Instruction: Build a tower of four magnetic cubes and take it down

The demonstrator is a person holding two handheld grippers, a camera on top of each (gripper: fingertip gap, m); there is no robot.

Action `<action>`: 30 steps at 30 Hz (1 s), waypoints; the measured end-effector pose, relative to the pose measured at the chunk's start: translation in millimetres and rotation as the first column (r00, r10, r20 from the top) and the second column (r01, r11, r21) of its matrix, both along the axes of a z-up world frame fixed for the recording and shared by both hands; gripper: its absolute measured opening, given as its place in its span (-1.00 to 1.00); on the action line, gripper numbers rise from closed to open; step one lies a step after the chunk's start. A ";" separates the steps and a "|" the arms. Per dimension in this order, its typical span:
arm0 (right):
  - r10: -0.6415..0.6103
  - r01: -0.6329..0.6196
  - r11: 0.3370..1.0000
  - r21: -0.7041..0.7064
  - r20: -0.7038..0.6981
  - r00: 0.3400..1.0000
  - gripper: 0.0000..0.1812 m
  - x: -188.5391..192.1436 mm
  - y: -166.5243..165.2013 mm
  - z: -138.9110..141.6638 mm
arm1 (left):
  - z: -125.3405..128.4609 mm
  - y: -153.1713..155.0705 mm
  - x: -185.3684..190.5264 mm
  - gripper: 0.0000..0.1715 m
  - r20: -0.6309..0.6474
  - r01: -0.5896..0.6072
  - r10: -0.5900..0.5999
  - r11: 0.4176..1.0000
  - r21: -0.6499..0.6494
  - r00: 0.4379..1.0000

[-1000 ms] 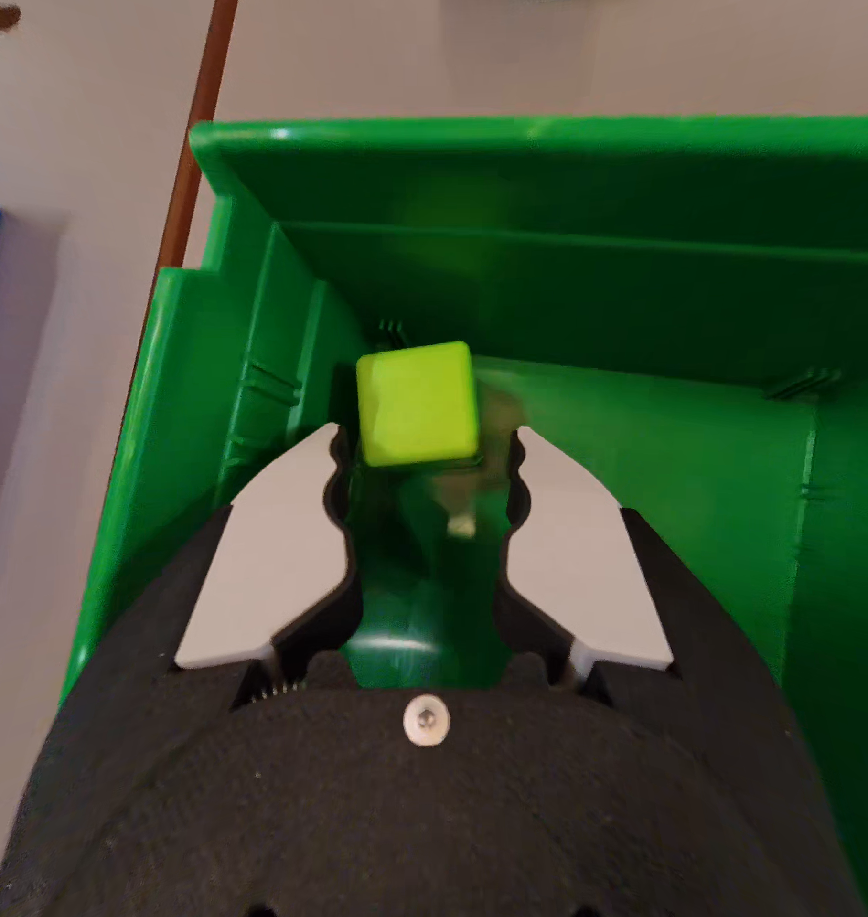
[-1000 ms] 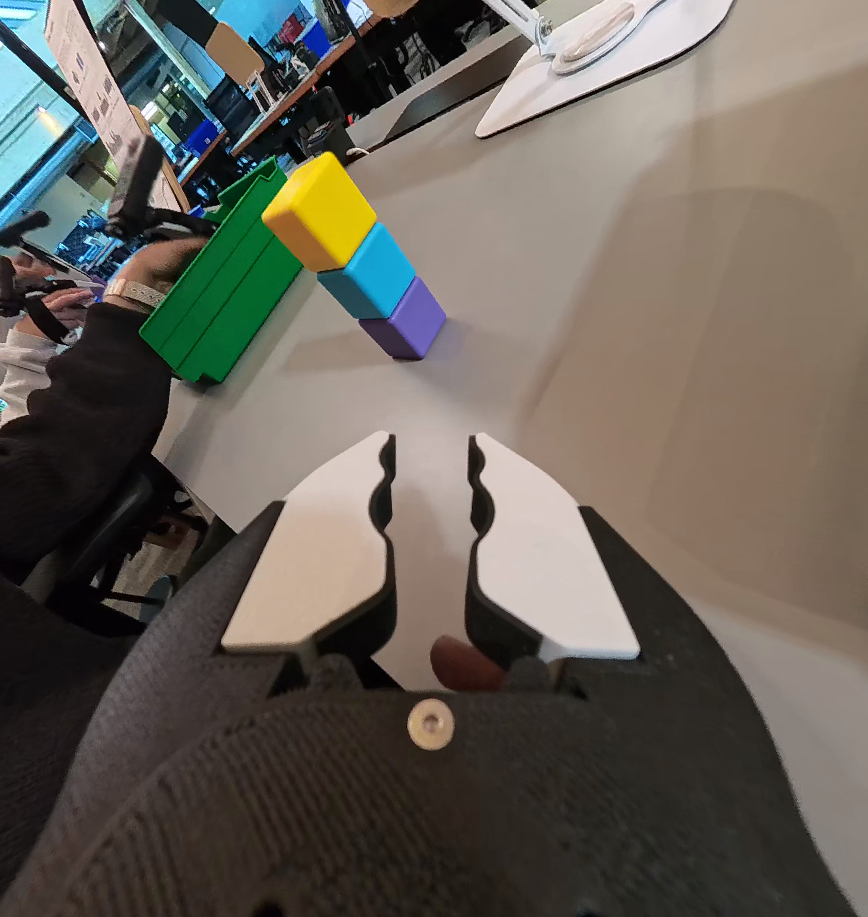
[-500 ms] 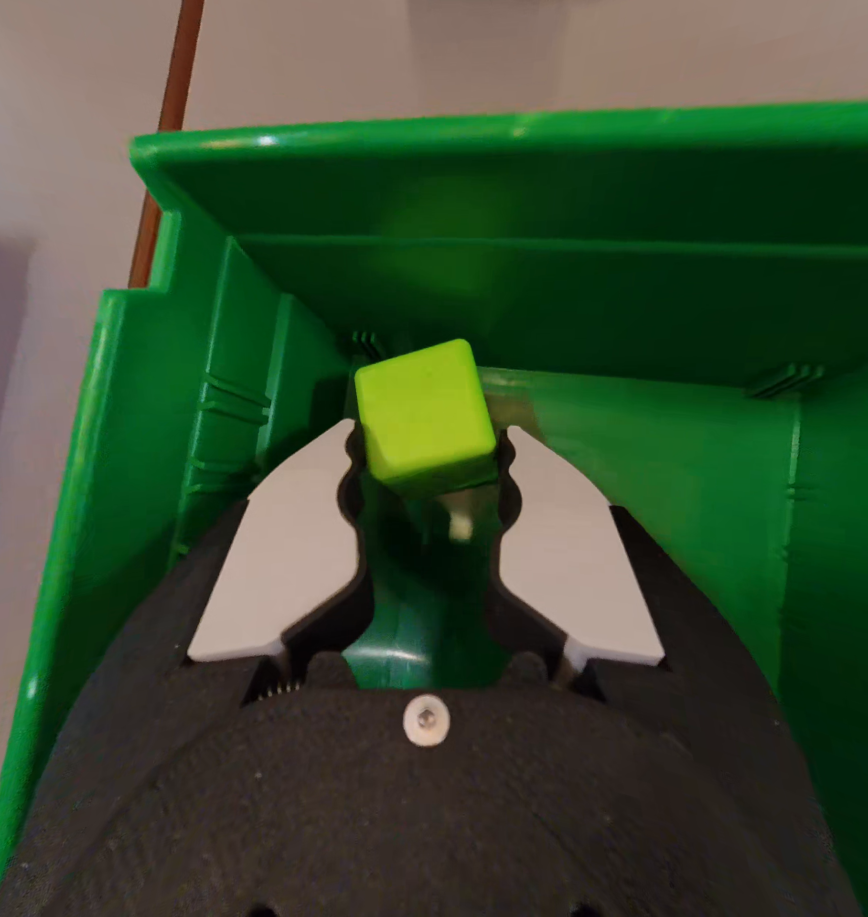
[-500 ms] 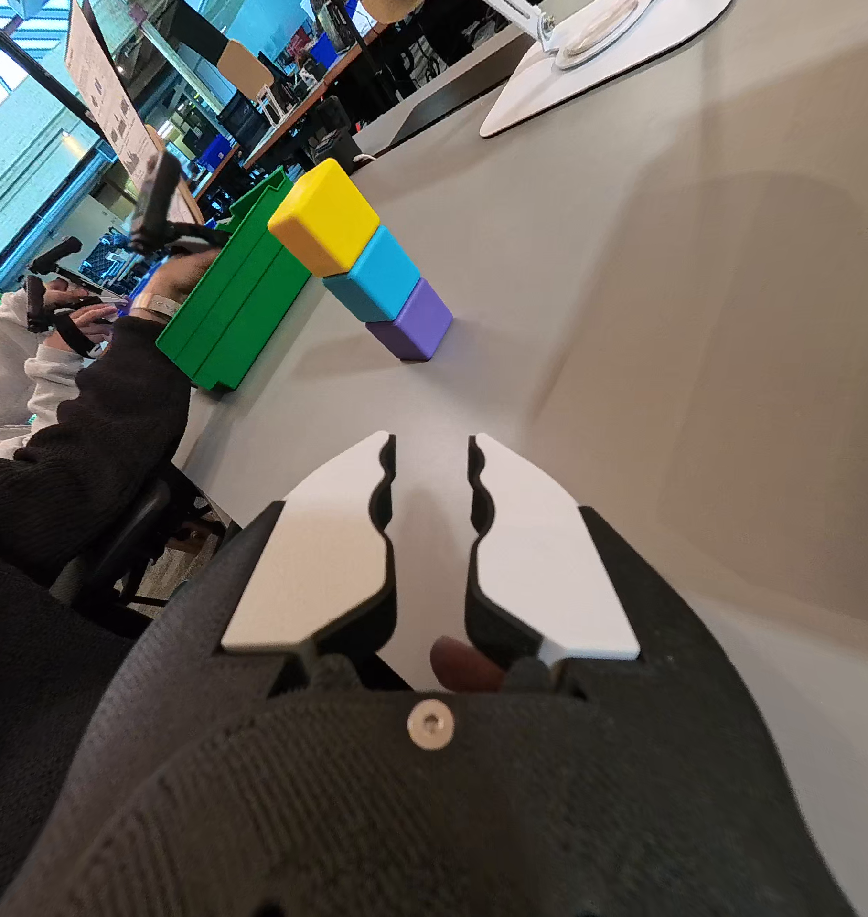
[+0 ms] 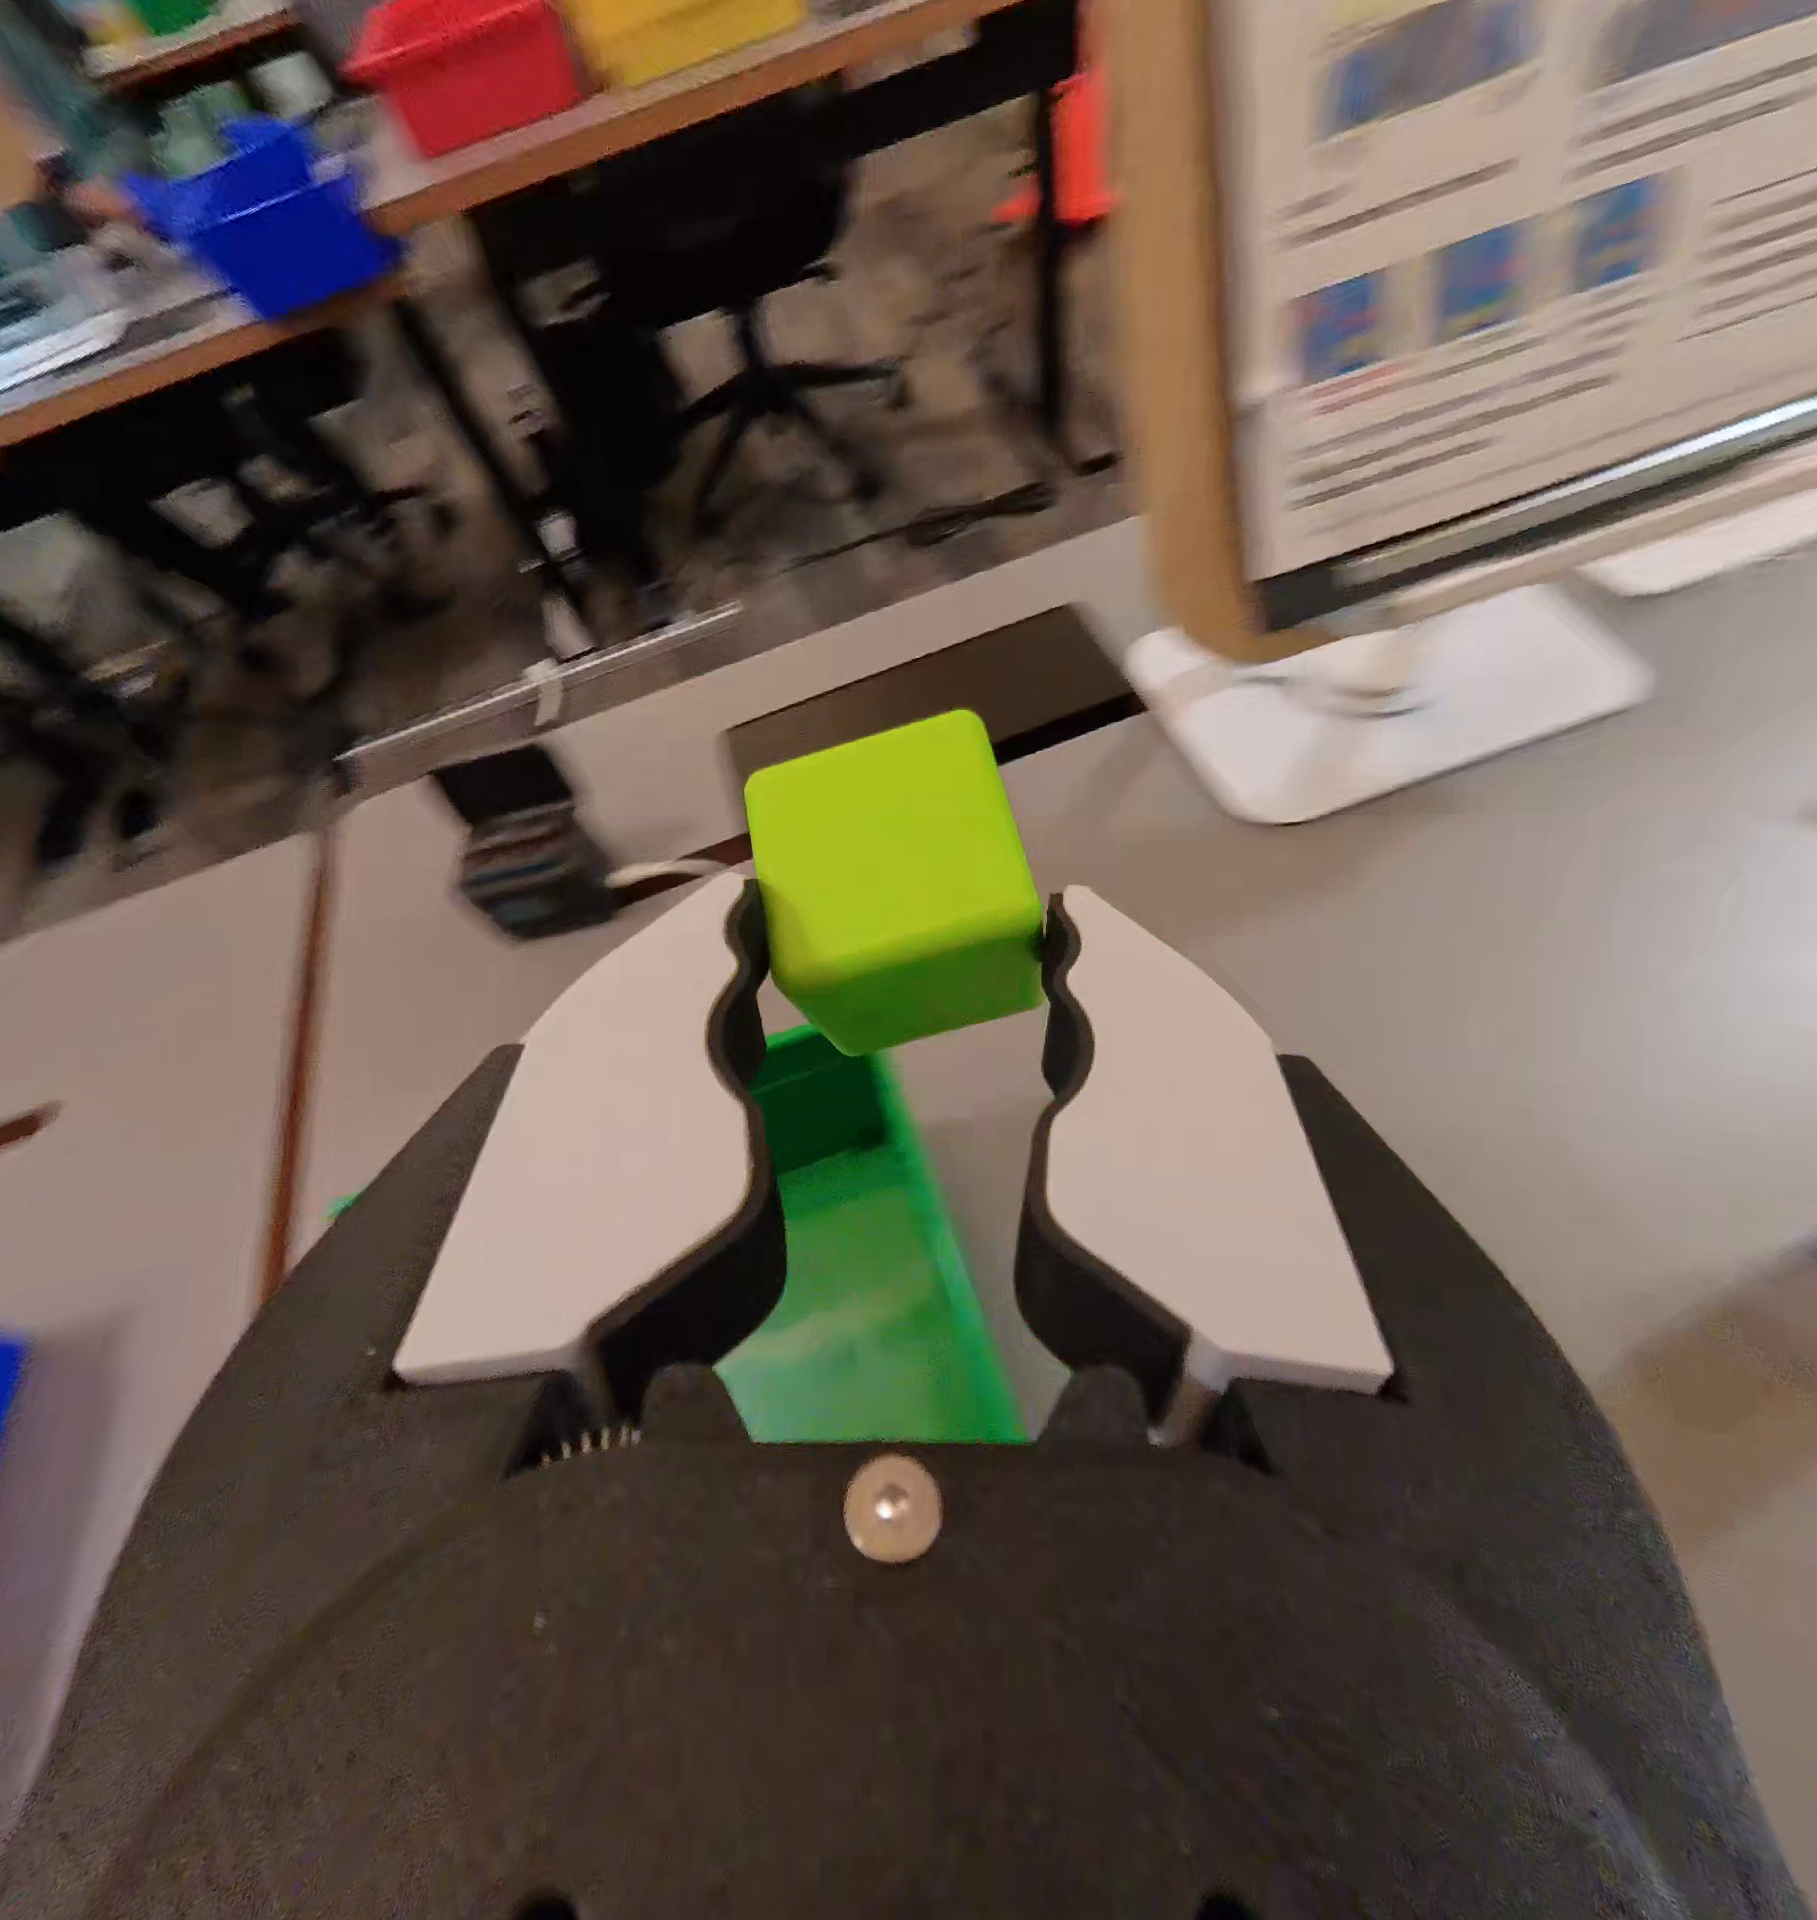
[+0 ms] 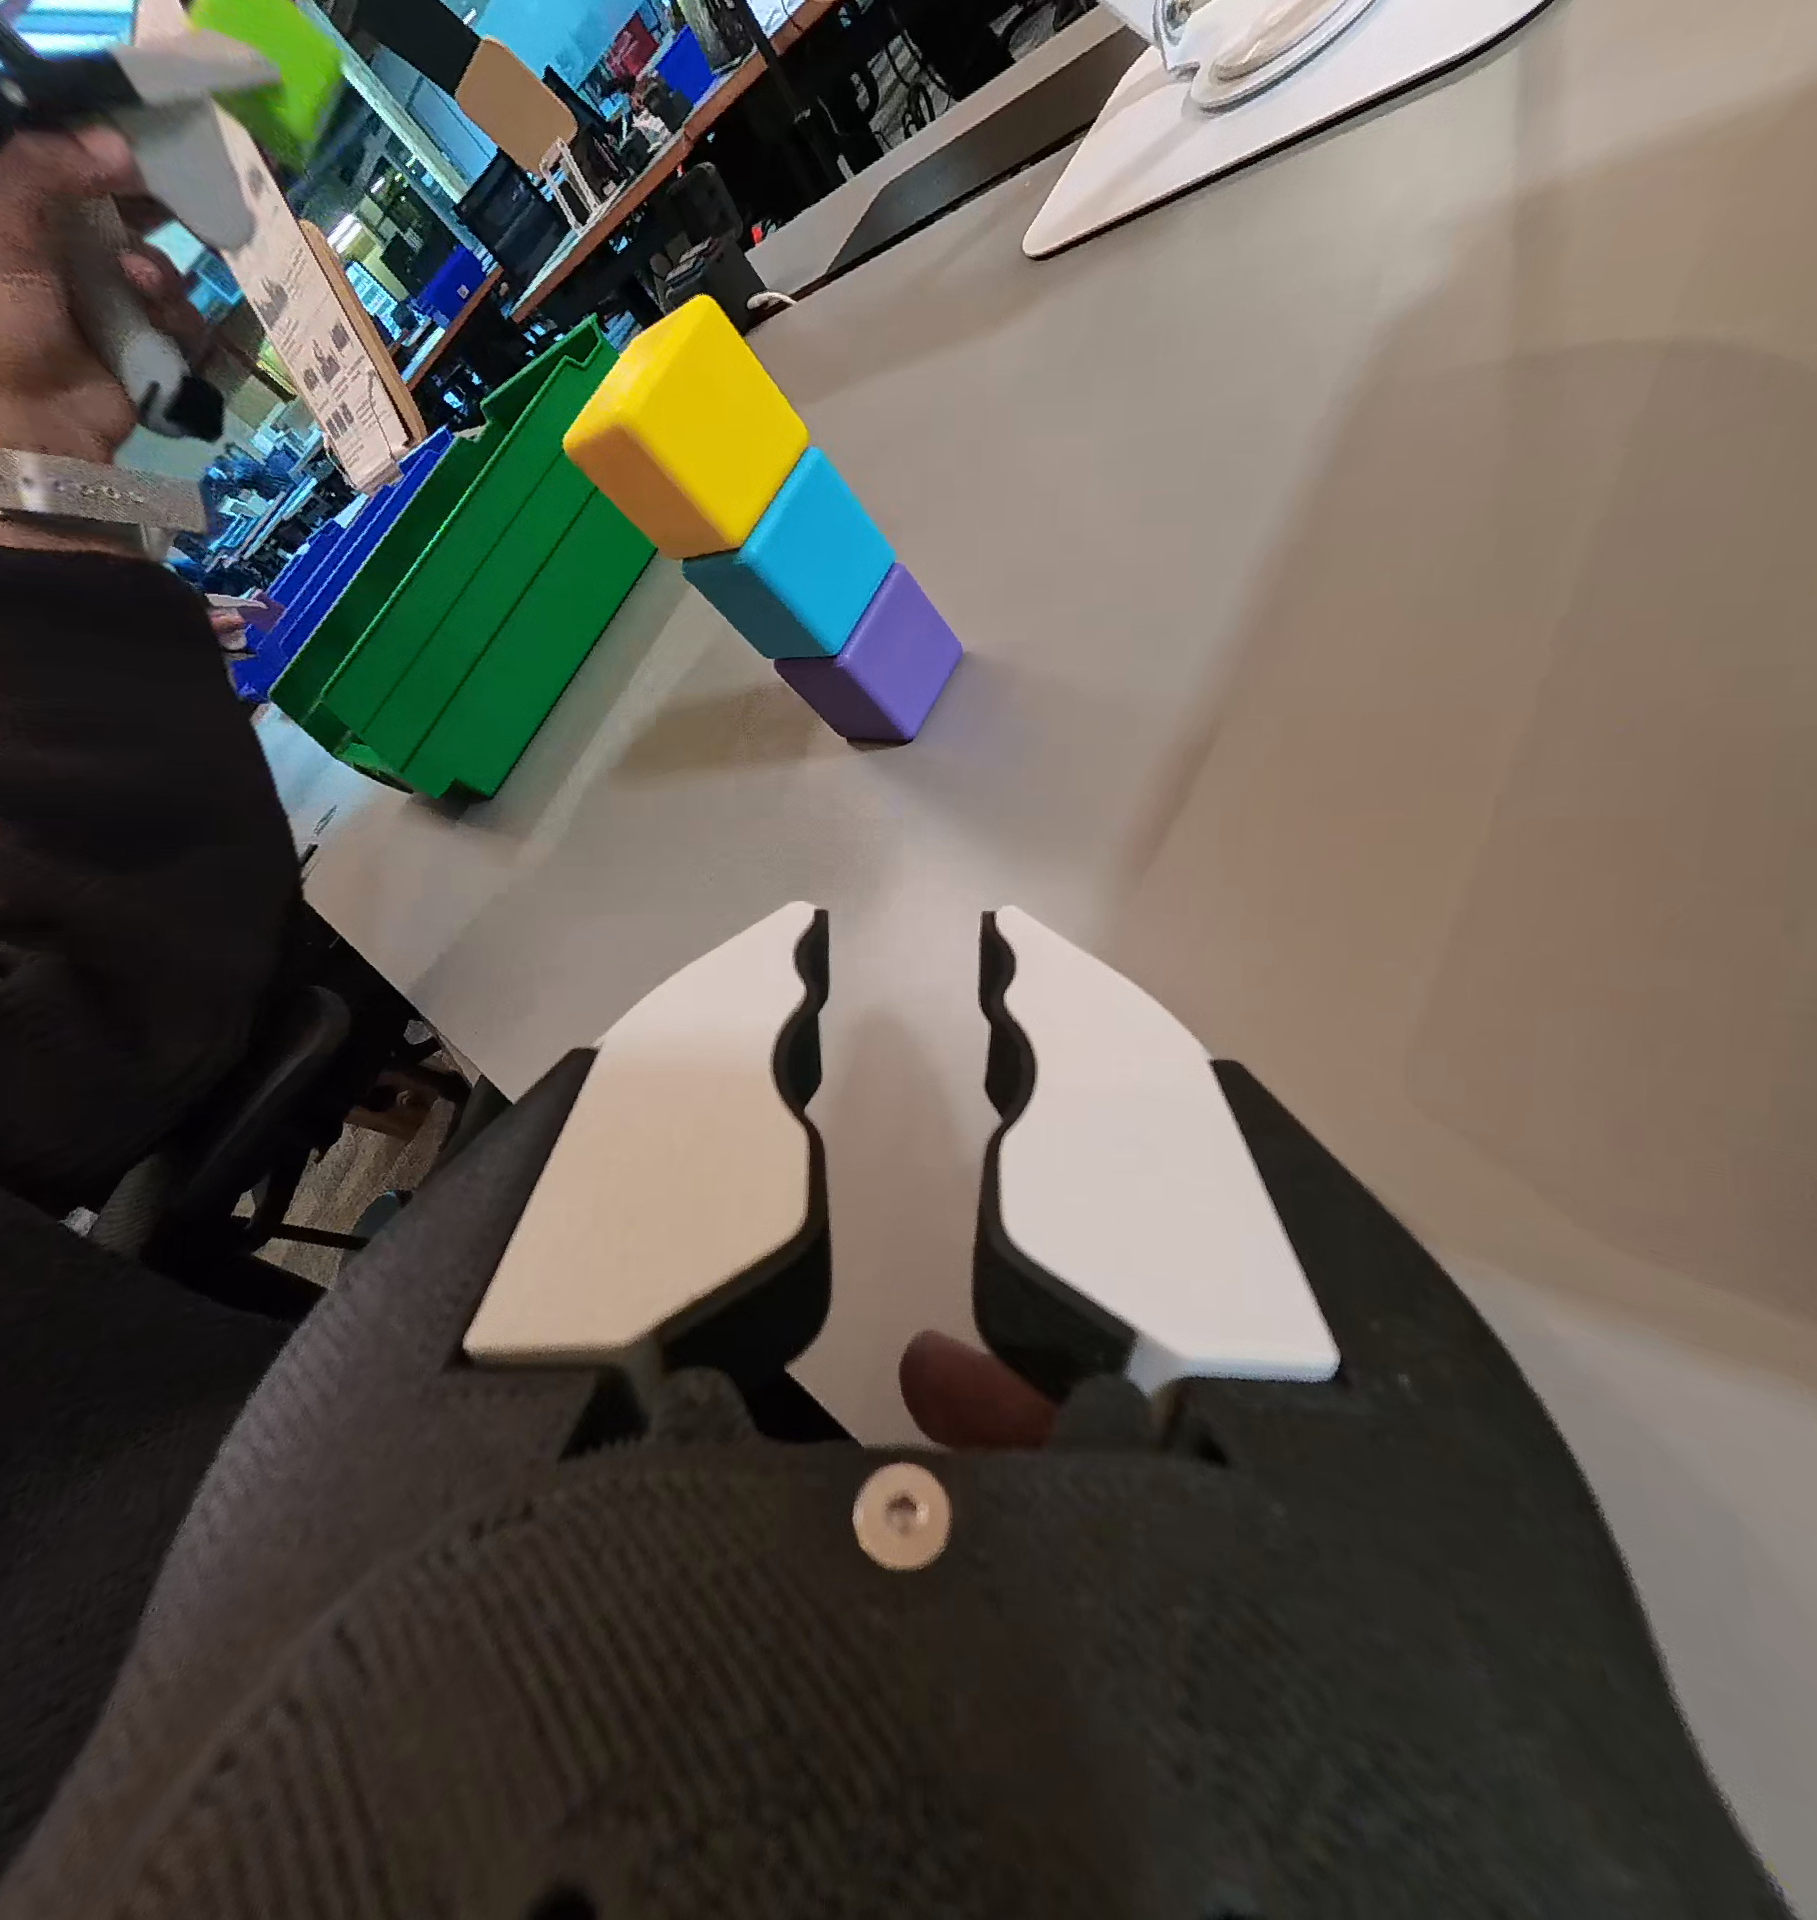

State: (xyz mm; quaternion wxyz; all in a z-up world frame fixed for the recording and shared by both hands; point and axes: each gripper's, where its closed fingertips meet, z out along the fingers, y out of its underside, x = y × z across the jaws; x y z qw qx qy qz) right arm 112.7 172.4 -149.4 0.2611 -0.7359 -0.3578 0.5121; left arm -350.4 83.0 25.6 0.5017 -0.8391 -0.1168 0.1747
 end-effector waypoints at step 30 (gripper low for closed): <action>-0.016 0.014 0.999 -0.048 -0.034 0.999 -0.69 7.6 0.0 4.4 | -62.6 85.3 309.2 -0.37 0.225 0.993 -0.967 0.119 -0.018 0.120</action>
